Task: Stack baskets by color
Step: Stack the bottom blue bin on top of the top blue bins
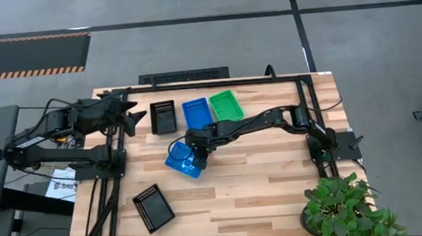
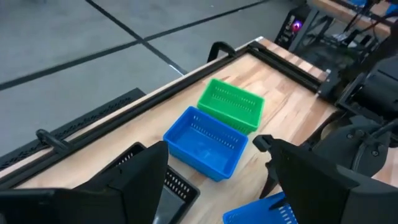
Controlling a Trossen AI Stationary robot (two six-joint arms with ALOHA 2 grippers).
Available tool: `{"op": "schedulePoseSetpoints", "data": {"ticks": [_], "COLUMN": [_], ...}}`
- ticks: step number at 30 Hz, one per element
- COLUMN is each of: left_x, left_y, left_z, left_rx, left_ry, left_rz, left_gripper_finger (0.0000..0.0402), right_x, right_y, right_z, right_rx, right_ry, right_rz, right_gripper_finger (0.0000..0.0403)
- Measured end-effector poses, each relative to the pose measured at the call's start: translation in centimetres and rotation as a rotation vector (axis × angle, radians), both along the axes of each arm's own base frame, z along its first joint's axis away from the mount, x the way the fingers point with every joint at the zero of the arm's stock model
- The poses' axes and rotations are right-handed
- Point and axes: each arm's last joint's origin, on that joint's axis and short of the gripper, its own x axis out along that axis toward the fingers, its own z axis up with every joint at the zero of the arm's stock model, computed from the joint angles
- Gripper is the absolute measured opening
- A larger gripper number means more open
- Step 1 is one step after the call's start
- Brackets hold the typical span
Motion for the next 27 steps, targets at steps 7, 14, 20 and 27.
{"op": "schedulePoseSetpoints", "data": {"ticks": [7,14,20,27], "left_x": [-0.4,-0.5,-0.5,-0.7], "left_y": [-0.1,-0.1,0.0,0.3], "left_z": [-0.4,-0.6,-0.5,-0.4], "left_rx": [-0.008,-0.008,-0.002,0.027], "left_ry": [0.045,0.068,0.059,0.039], "left_rz": [0.002,0.004,0.054,0.181], "left_gripper_finger": [0.0274,0.0274,0.0274,0.0274], "right_x": [-0.5,-2.1,-4.8,-7.5], "right_y": [0.1,-1.7,-6.9,-12.7], "right_z": [0.5,6.8,12.5,9.5], "right_rx": [0.045,0.094,0.066,0.253], "right_ry": [0.021,-0.117,-0.288,-0.418], "right_rz": [-0.013,-0.062,-0.374,-0.776], "right_gripper_finger": [0.0015,0.0008,0.0006,0.0007]}}
